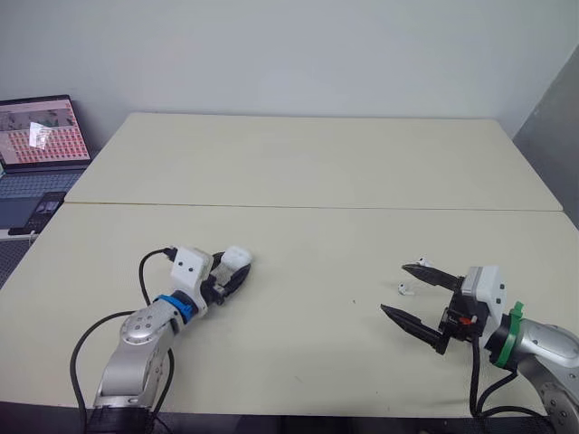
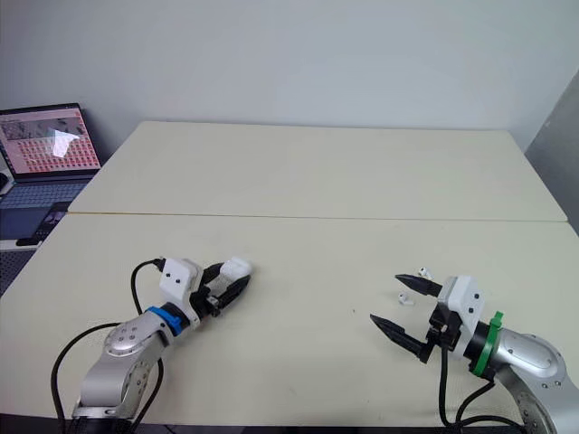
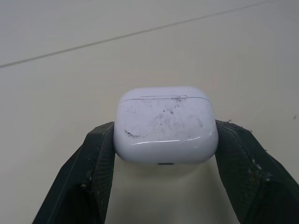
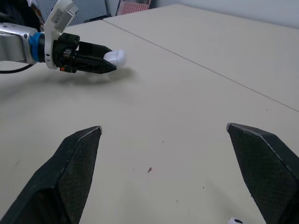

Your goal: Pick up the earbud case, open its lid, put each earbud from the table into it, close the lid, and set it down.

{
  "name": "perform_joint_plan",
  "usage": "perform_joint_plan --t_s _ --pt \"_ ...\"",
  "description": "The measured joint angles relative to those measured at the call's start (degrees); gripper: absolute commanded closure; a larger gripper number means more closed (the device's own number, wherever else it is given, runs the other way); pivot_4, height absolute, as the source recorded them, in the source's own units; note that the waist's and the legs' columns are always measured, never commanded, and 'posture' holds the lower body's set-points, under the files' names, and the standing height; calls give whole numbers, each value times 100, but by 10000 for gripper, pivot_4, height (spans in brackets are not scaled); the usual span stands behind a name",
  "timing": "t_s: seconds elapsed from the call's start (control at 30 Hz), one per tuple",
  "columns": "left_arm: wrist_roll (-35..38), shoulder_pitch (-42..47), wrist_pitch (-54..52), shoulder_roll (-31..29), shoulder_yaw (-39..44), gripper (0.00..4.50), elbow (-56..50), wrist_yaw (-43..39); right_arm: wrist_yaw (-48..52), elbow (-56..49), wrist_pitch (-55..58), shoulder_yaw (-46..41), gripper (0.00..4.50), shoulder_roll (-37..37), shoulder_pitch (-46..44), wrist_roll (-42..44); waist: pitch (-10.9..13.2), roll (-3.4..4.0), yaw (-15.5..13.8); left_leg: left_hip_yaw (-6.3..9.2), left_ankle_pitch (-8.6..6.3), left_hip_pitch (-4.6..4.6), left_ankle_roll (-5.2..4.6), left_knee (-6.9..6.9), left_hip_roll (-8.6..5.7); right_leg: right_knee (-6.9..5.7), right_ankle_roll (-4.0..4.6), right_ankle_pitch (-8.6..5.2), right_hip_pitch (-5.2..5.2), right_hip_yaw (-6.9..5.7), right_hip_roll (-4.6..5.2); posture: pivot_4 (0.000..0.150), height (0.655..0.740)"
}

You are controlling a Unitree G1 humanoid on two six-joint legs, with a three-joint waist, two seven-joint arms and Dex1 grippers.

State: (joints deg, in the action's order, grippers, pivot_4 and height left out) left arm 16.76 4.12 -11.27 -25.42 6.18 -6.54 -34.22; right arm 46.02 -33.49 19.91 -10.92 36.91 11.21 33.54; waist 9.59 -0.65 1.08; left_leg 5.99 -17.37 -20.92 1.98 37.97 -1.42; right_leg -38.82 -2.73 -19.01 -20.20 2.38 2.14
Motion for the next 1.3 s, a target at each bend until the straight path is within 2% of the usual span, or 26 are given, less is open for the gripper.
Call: perform_joint_plan --t_s 0.33,0.57,0.73,0.97,1.1,1.3 --pt "729 760 34 528 -569 17412 -833 -594 -1574 -10 1761 -199 0 -164 -1622 1667 1 -1 15 -1 1 -5 1 0 0 1 0 0 -3 1 -2 1500 7400" --pt "374 1367 694 794 -1290 17412 -746 -990 -3541 332 3454 -77 0 -276 -2909 4026 4 -5 33 -3 1 -7 -1 3 -1 -1 0 0 -3 3 -5 1500 7400" --pt "205 1504 1012 880 -1471 17412 -499 -1098 -4907 692 3559 206 0 -504 -3281 5673 4 -5 50 -3 1 -27 -2 3 0 5 0 0 -19 3 -7 1500 7400" --pt "167 1515 1175 876 -1470 17412 -377 -1155 -5684 741 3388 557 0 -507 -3496 6546 3 -5 53 0 5 -107 -3 27 0 -17 0 1 -100 -1 -7 1500 7400" --pt "122 1531 1215 876 -1470 17412 -348 -1159 -5811 741 3329 777 8473 -494 -3496 6685 3 -5 53 -1 5 -110 -3 25 0 -16 0 1 -104 0 -7 1500 7400" --pt "112 1531 1295 875 -1467 17412 -270 -1161 -5870 745 3256 828 29264 -425 -3496 6730 3 -5 53 1 6 -110 -4 25 0 -17 0 1 -105 -1 -8 1500 7400"
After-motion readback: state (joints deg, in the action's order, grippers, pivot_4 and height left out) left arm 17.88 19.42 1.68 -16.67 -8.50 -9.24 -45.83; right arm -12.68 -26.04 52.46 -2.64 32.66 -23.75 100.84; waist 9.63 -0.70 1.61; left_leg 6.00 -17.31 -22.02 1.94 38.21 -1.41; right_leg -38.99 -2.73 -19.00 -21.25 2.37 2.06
